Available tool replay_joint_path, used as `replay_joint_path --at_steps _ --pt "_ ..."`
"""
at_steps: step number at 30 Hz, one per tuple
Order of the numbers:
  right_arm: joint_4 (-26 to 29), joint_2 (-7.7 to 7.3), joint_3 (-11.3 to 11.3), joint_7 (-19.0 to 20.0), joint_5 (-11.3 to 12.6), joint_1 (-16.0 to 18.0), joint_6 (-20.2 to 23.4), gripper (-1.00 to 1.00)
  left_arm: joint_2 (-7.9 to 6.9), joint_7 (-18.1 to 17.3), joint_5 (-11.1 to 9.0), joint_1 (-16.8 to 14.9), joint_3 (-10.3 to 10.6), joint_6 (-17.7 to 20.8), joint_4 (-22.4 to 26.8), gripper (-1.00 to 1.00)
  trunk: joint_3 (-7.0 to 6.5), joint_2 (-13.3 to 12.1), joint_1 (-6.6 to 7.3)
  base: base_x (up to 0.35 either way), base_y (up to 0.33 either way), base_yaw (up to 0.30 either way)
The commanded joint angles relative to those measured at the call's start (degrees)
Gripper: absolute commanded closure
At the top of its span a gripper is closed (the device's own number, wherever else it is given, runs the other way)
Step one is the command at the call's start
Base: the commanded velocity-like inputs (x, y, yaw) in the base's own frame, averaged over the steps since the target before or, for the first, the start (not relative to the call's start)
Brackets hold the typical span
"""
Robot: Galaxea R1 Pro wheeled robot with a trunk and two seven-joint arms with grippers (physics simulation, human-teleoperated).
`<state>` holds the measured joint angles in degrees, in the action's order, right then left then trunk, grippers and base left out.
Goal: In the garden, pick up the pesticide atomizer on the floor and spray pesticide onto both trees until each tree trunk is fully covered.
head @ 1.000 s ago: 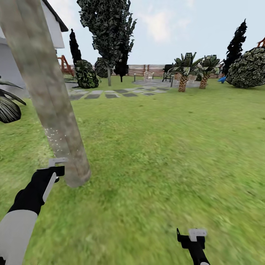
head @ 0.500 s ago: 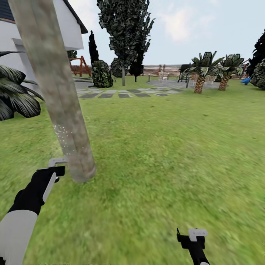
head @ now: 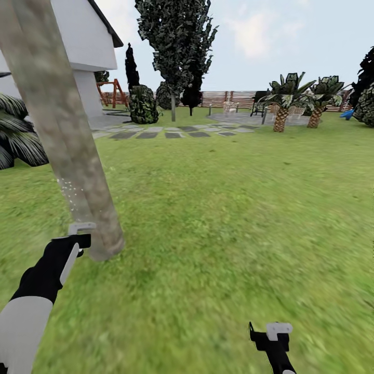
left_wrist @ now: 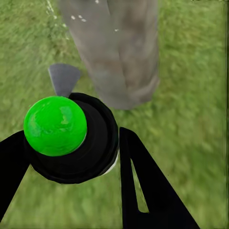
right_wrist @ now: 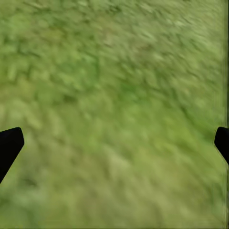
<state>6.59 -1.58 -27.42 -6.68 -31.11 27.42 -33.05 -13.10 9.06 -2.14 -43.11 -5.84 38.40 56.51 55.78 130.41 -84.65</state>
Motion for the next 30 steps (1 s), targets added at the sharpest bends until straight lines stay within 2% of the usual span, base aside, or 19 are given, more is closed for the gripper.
replay_joint_path --at_steps 1,14,30 --pt "0.0 0.0 0.0 0.0 0.0 0.0 0.0 -1.0 0.0 0.0 0.0 0.0 0.0 0.0 0.0 1.0 0.0 0.0 0.0 0.094 -0.269 0.0" --pt "0.0 0.0 0.0 0.0 0.0 0.0 0.0 -1.0 -0.02 0.0 0.1 0.0 0.0 0.1 0.2 1.0 0.0 0.0 0.0 0.094 -0.269 0.015" --pt "0.0 0.0 0.0 0.0 0.0 0.0 0.0 -1.0 -0.26 0.1 0.2 0.0 0.0 0.1 0.2 1.0 0.0 0.0 0.0 0.06 -0.244 0.263"
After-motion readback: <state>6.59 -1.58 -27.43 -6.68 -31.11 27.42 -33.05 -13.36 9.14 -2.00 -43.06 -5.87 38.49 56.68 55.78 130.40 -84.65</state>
